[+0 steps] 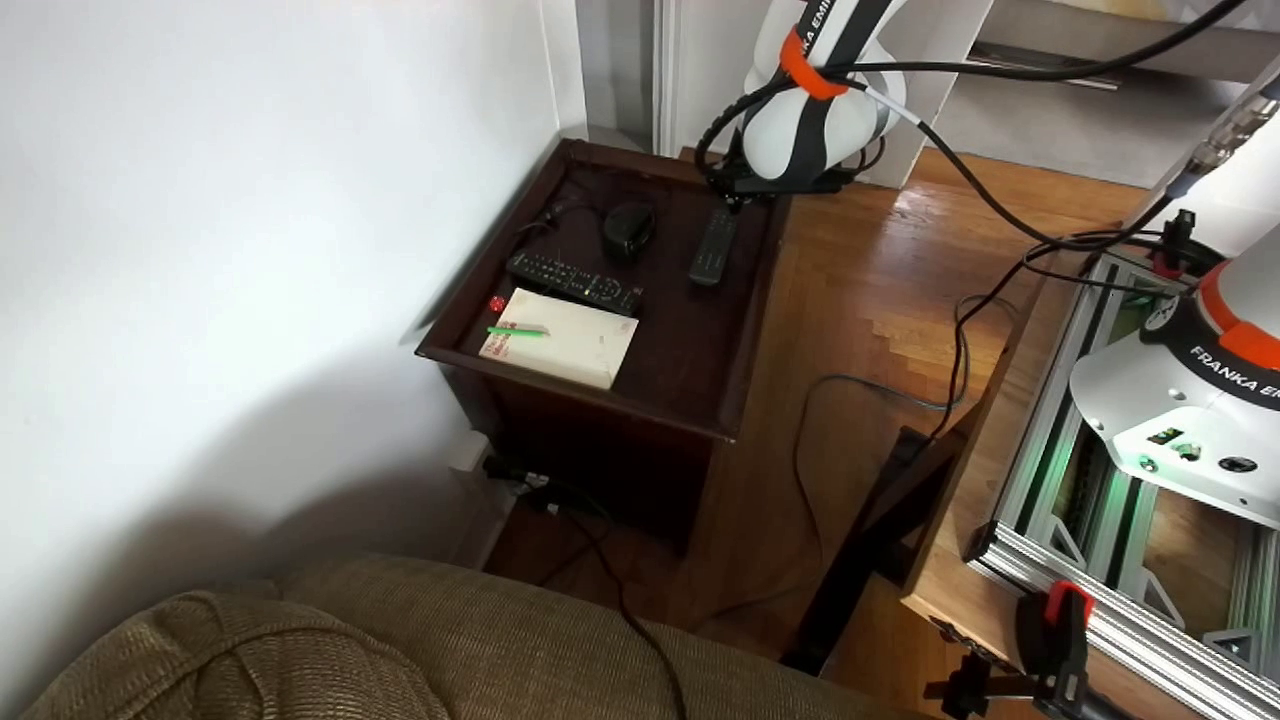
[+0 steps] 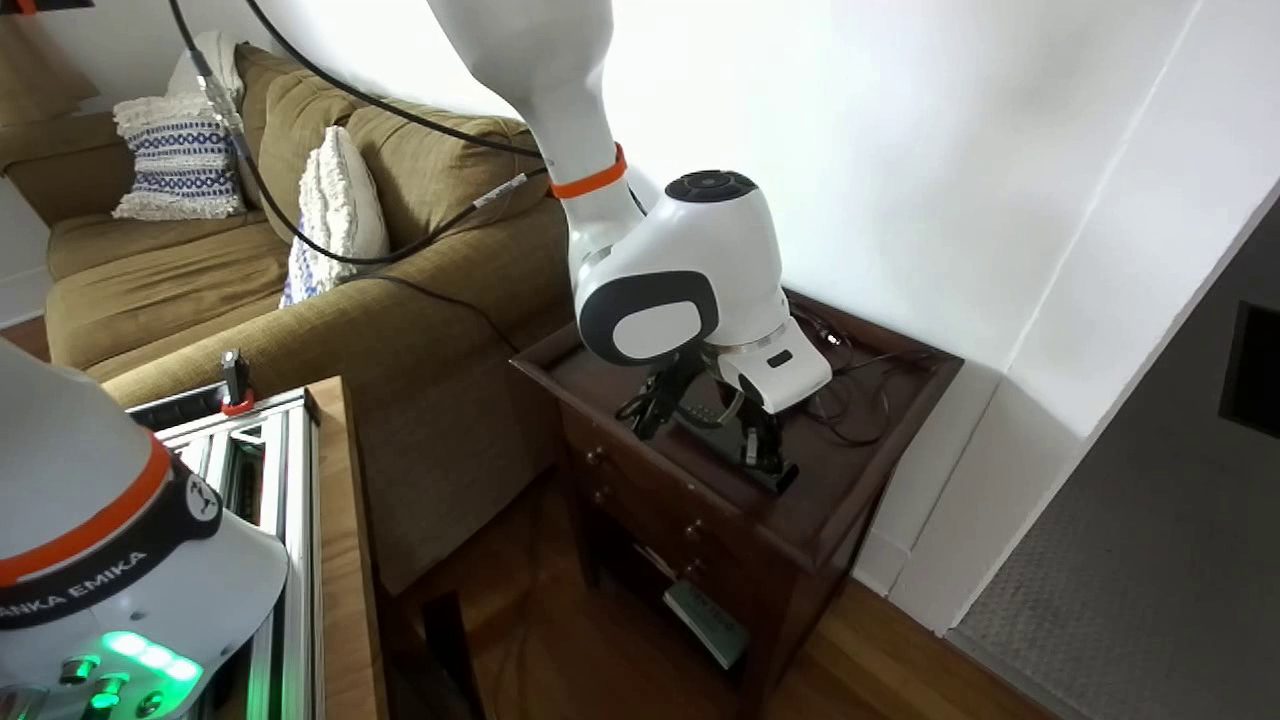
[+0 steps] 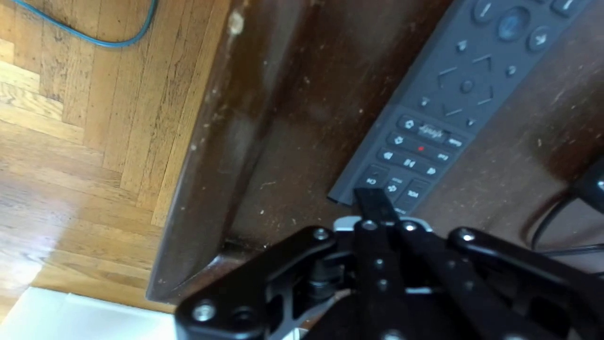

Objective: Press the top left button on the black remote

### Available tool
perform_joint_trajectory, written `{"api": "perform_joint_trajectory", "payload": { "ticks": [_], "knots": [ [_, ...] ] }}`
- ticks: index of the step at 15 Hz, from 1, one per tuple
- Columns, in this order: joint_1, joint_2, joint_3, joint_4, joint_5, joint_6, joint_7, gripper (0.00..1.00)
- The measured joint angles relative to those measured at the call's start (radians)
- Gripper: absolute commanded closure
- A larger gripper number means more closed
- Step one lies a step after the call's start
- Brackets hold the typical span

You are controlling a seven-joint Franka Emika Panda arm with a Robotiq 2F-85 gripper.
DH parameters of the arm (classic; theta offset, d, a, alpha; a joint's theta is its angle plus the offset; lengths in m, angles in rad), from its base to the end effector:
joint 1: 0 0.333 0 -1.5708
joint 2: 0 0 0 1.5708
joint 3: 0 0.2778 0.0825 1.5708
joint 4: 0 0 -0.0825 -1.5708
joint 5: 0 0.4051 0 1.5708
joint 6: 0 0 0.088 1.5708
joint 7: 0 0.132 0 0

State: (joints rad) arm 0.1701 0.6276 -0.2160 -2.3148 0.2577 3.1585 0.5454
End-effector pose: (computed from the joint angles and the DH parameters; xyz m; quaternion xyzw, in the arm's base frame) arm 0.5054 -0.0646 0.0290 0.9142 -0.3838 0.1292 0.0159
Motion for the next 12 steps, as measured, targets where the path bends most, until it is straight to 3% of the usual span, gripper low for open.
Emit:
{"api": "perform_joint_trajectory", "payload": {
  "ticks": [12],
  "knots": [
    [0.036,0.022,-0.018,0.012,0.043,0.000,0.001,1.00]
  ]
}}
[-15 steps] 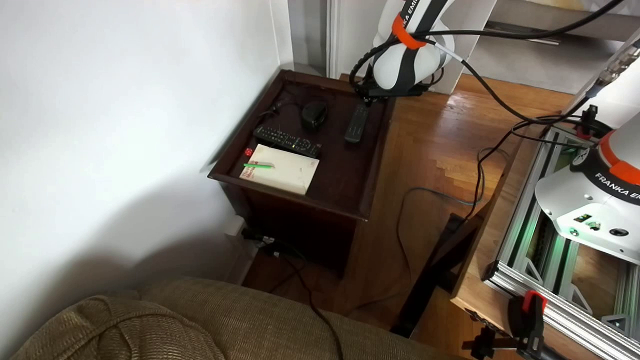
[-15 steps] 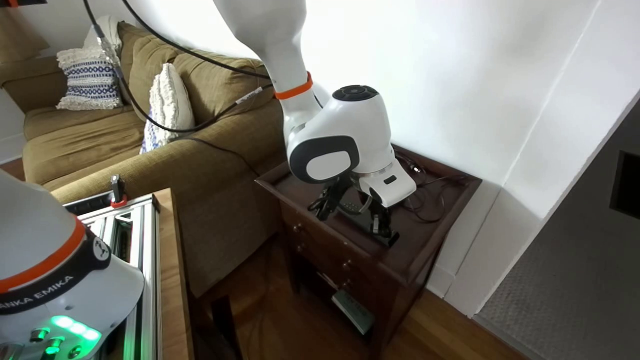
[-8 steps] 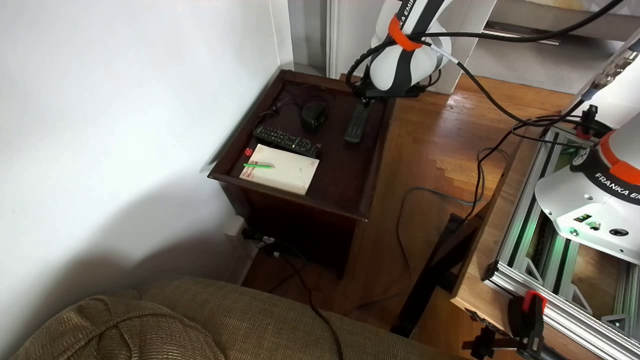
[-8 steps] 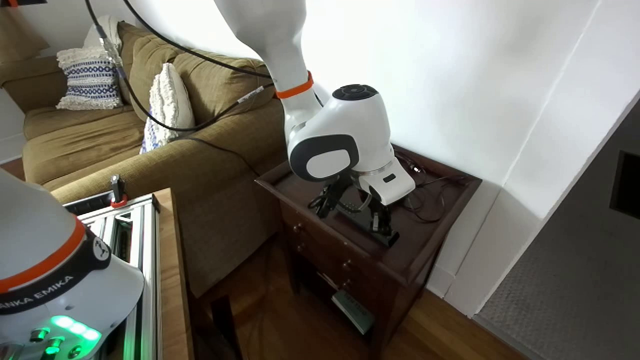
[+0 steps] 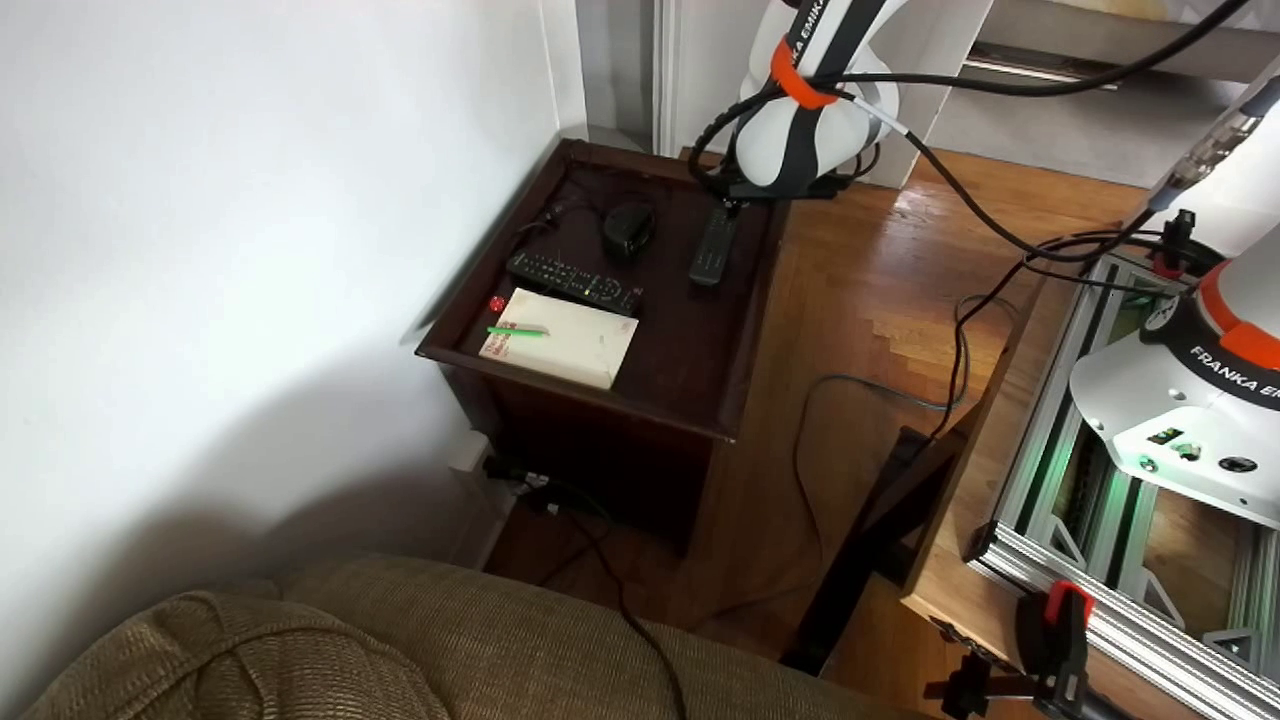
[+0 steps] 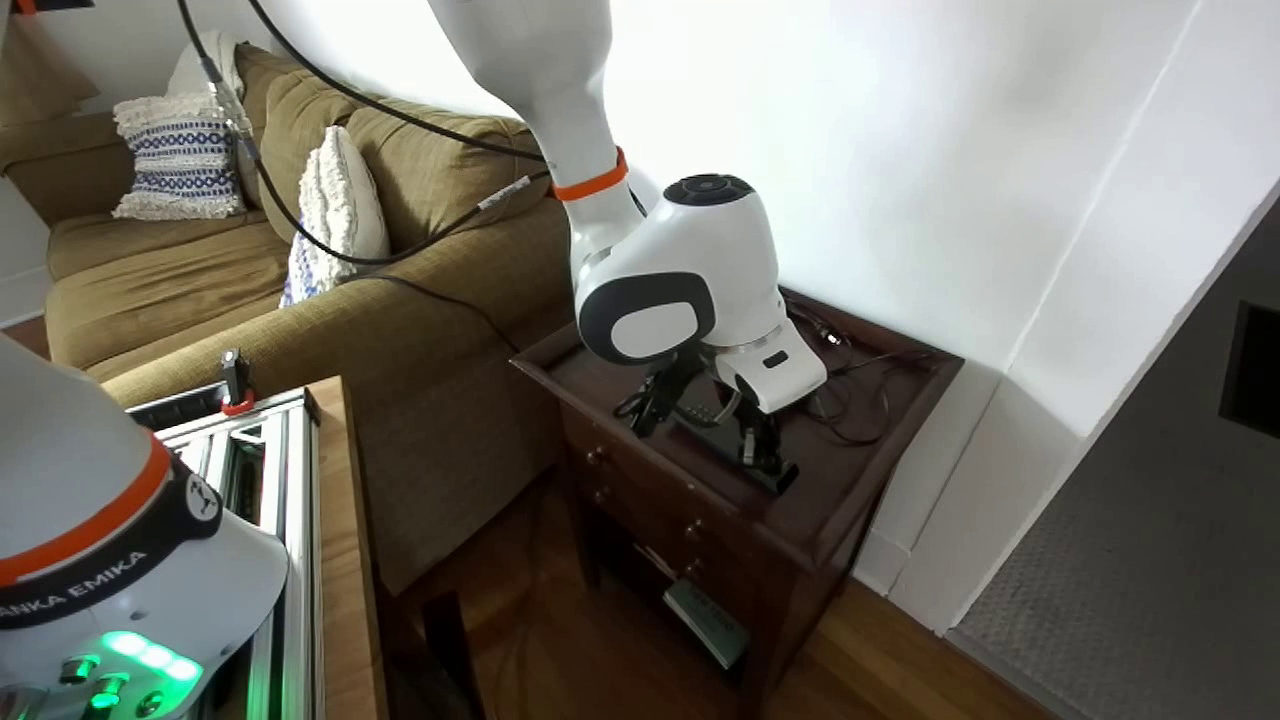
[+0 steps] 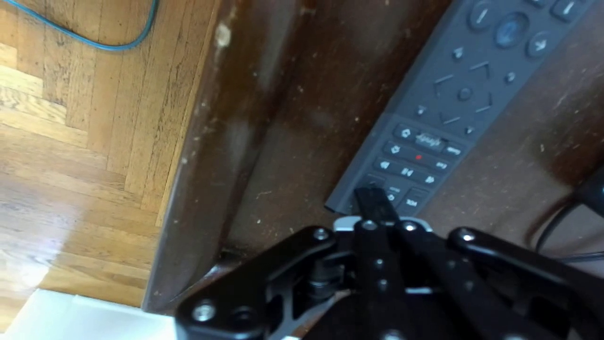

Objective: Press the top left button on the black remote

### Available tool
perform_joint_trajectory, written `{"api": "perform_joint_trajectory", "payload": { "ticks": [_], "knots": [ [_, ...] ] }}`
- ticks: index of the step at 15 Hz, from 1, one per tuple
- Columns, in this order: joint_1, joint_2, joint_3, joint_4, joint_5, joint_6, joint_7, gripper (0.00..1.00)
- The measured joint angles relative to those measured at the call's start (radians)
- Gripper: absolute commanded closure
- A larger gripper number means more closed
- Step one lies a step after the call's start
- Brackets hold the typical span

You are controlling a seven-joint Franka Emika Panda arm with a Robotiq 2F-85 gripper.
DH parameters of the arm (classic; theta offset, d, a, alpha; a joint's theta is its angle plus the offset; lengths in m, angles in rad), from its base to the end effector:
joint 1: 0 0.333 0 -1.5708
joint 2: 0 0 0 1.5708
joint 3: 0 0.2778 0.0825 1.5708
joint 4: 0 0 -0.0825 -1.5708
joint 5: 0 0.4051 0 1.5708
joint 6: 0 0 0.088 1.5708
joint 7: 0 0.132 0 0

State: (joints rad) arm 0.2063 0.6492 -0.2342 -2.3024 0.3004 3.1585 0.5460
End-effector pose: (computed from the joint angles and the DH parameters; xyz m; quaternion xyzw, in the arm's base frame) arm 0.5059 -0.0614 0.0239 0.9106 -0.3919 0.1295 0.0199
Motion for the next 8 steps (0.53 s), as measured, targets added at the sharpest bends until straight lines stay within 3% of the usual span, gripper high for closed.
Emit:
{"api": "perform_joint_trajectory", "payload": {
  "ticks": [8],
  "knots": [
    [0.018,0.001,-0.012,0.001,0.015,0.000,0.002,1.00]
  ]
}}
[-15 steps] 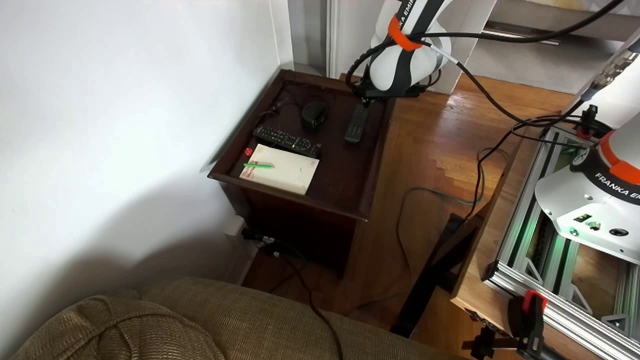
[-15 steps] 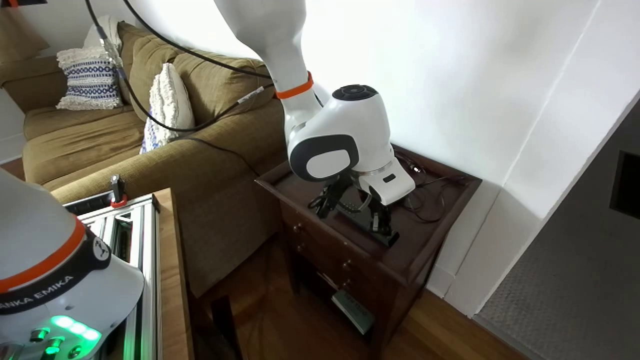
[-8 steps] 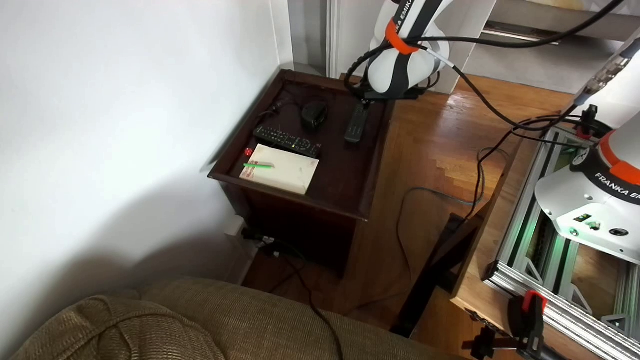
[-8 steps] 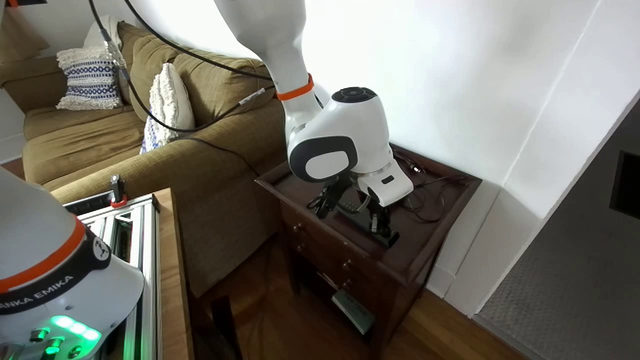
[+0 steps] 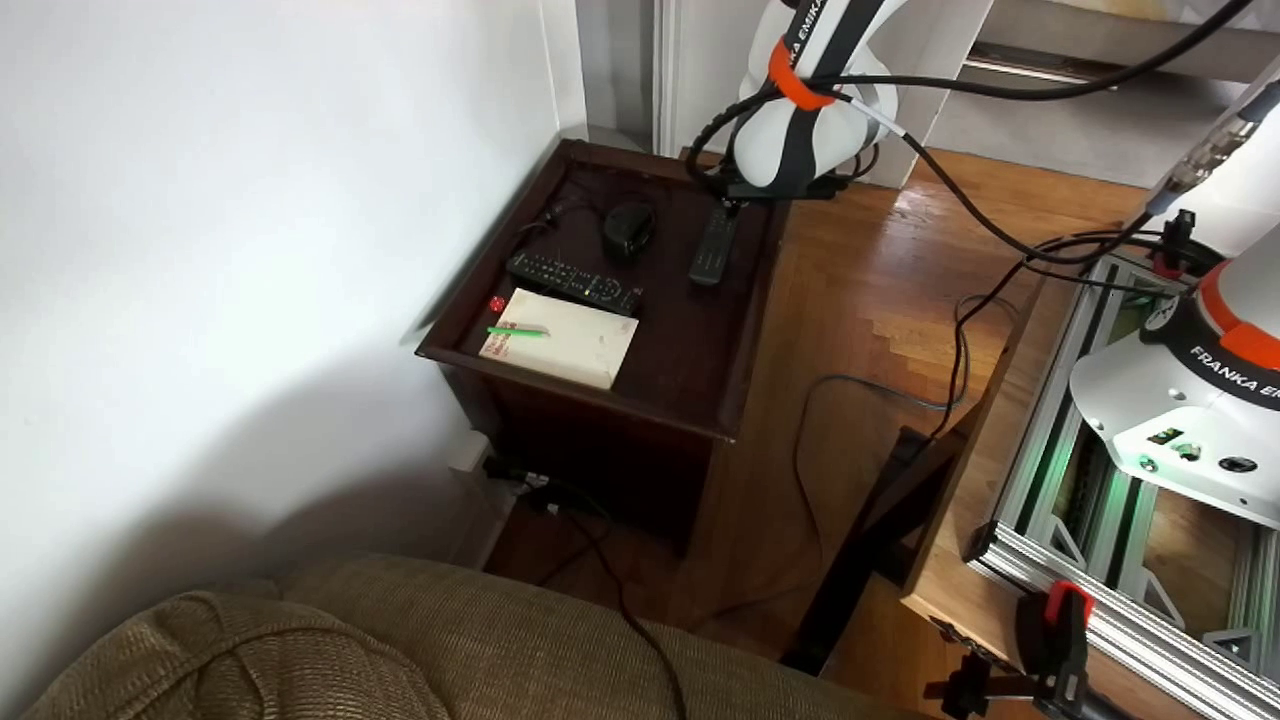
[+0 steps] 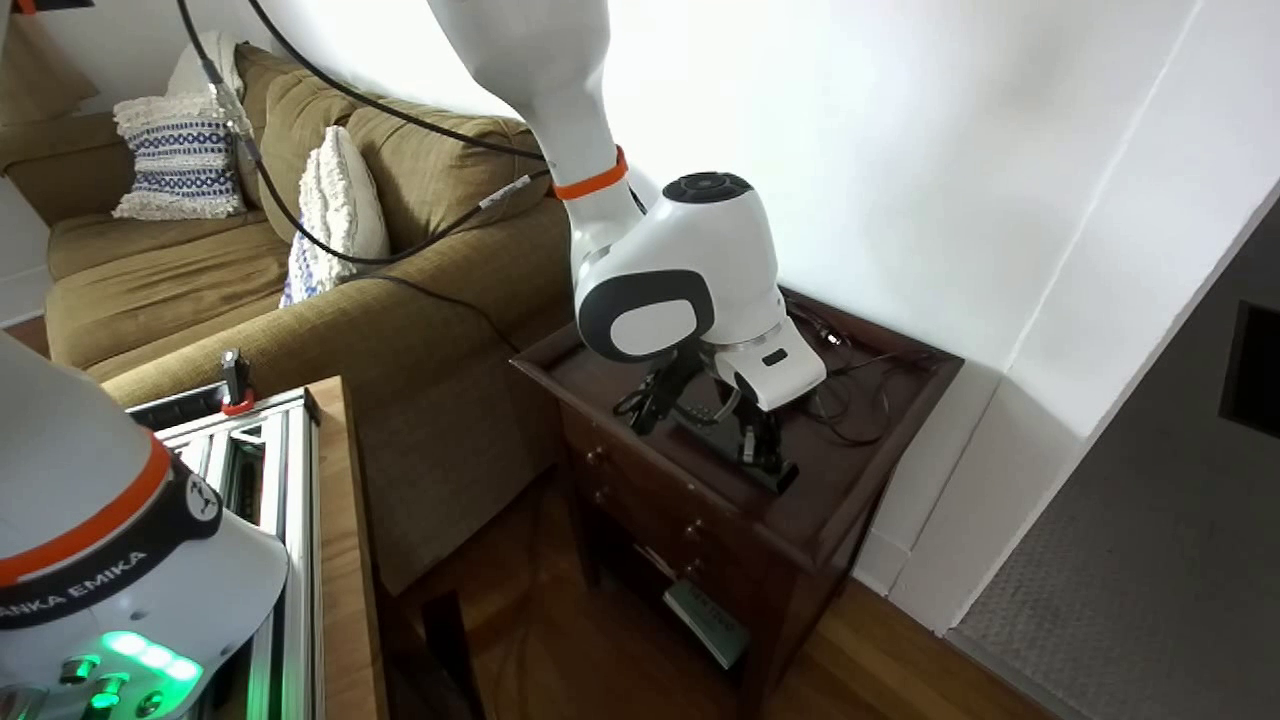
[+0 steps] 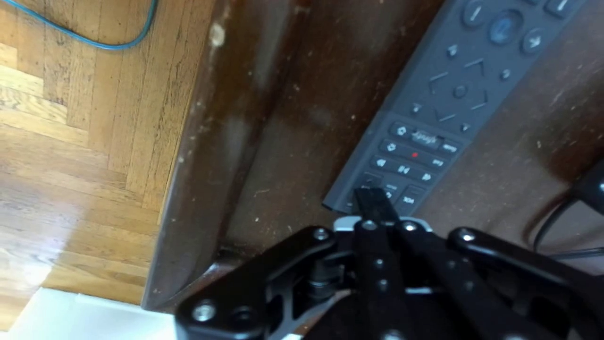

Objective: Press the top left button on the black remote

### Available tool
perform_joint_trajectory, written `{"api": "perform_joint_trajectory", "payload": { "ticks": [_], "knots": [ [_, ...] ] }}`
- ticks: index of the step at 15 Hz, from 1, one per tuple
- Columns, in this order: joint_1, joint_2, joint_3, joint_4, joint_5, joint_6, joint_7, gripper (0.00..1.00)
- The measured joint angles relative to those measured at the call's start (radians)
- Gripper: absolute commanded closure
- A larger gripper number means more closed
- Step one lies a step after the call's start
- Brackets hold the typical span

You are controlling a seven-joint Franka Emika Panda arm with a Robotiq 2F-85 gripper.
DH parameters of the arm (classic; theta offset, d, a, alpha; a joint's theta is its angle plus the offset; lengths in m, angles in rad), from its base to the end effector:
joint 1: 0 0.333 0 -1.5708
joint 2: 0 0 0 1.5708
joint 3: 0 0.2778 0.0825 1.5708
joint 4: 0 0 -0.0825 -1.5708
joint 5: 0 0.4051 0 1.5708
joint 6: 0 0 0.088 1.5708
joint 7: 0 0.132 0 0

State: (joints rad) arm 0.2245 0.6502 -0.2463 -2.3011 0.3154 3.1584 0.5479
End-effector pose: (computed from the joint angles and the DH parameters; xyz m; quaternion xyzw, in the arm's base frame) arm 0.5069 -0.0606 0.0250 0.9088 -0.3952 0.1320 0.0214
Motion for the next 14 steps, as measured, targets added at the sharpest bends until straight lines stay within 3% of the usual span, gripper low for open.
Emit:
{"api": "perform_joint_trajectory", "payload": {
  "ticks": [14],
  "knots": [
    [0.053,0.003,-0.044,0.000,0.011,-0.025,0.022,1.00]
  ]
}}
